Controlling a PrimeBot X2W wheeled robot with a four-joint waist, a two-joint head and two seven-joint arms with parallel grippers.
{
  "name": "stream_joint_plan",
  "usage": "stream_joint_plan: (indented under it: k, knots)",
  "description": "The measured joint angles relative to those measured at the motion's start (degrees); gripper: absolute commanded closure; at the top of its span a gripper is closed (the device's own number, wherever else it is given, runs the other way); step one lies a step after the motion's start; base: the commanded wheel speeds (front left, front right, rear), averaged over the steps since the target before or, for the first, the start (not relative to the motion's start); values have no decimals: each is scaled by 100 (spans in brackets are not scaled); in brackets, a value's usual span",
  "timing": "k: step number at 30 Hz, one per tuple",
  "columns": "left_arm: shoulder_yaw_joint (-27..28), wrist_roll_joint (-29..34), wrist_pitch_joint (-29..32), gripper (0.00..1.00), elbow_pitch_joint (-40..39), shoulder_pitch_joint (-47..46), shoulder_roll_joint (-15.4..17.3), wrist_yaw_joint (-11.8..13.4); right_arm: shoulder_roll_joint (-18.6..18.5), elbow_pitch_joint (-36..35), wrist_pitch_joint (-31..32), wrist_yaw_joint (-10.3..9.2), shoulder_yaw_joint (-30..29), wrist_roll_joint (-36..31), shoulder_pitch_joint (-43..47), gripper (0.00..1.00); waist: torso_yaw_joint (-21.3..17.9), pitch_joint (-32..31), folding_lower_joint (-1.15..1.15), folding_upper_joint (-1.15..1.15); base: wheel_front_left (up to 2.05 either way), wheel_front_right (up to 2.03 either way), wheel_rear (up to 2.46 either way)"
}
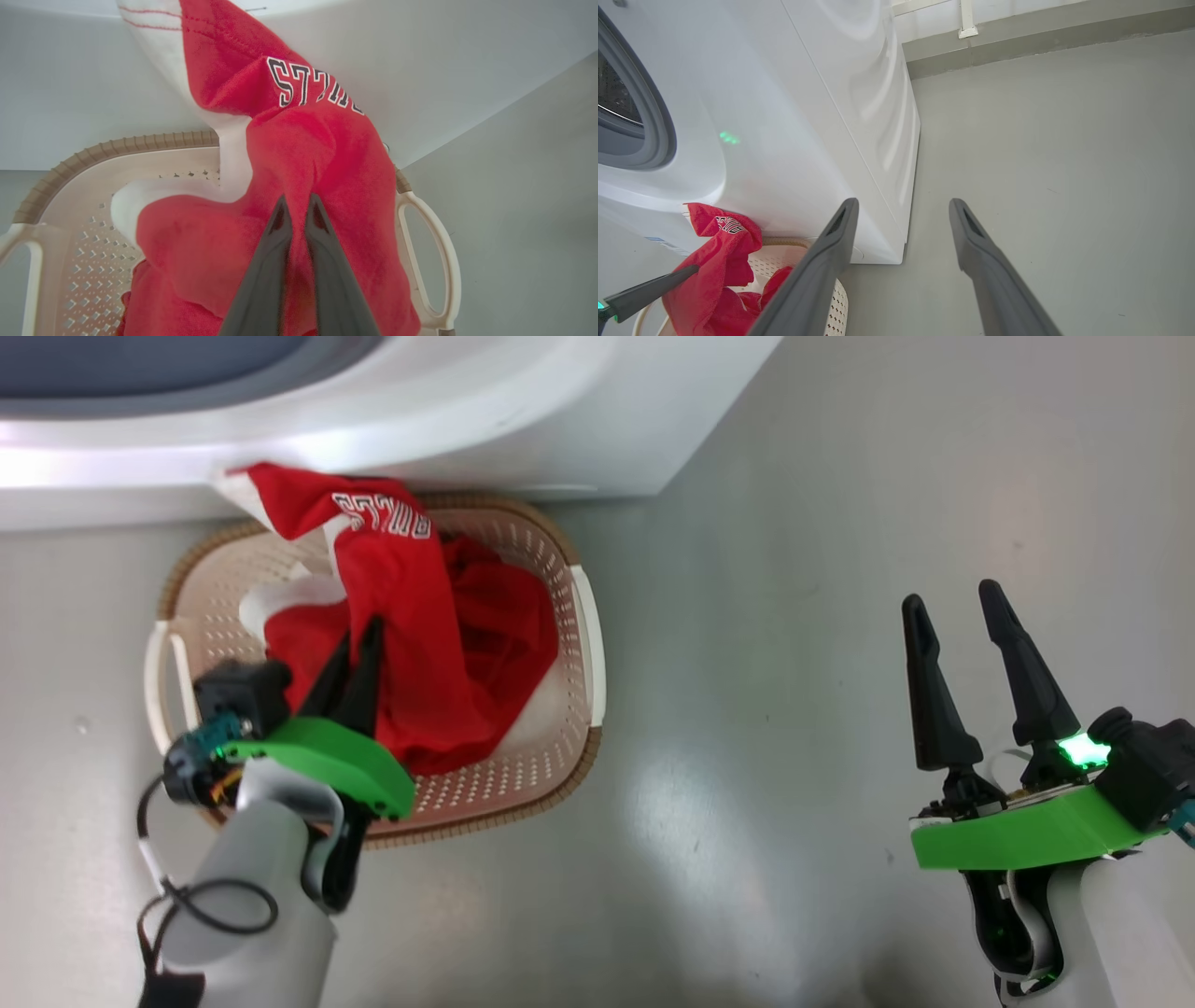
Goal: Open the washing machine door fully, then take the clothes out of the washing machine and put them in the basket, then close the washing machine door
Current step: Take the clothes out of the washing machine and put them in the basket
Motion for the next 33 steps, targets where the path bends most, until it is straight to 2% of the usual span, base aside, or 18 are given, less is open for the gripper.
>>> stream_joint_plan:
  k: [10,11,12,13,14,15,16,25,33]
  knots:
    - [-19,8,0,100,837,-680,131,0,1,-62,0,0,40,10,-202,0,-153,481,0,0,0,0,0]
    - [2,8,0,93,881,-704,135,0,0,-60,0,0,40,14,-201,0,-174,496,0,0,0,0,0]
    - [31,11,0,74,918,-718,135,0,0,-62,0,1,40,14,-201,0,-192,506,0,0,0,0,0]
    - [54,21,0,61,955,-722,135,0,0,-62,0,0,40,14,-201,0,-206,508,0,0,0,0,0]
    - [71,30,0,38,984,-723,136,0,0,-62,0,0,37,14,-201,0,-211,503,0,0,0,0,0]
    - [87,60,0,11,1000,-723,136,0,0,-60,0,1,36,14,-201,0,-211,493,0,0,0,0,0]
    - [103,69,0,0,1001,-726,140,0,0,-60,0,0,35,14,-201,0,-209,481,0,0,0,0,0]
    - [315,168,0,0,827,-631,131,0,0,21,0,1,26,14,-198,0,-144,186,0,0,0,0,0]
    - [666,416,-1,0,424,-79,112,0,1,167,0,1,-7,-2,-169,0,-89,-287,0,0,0,0,0]
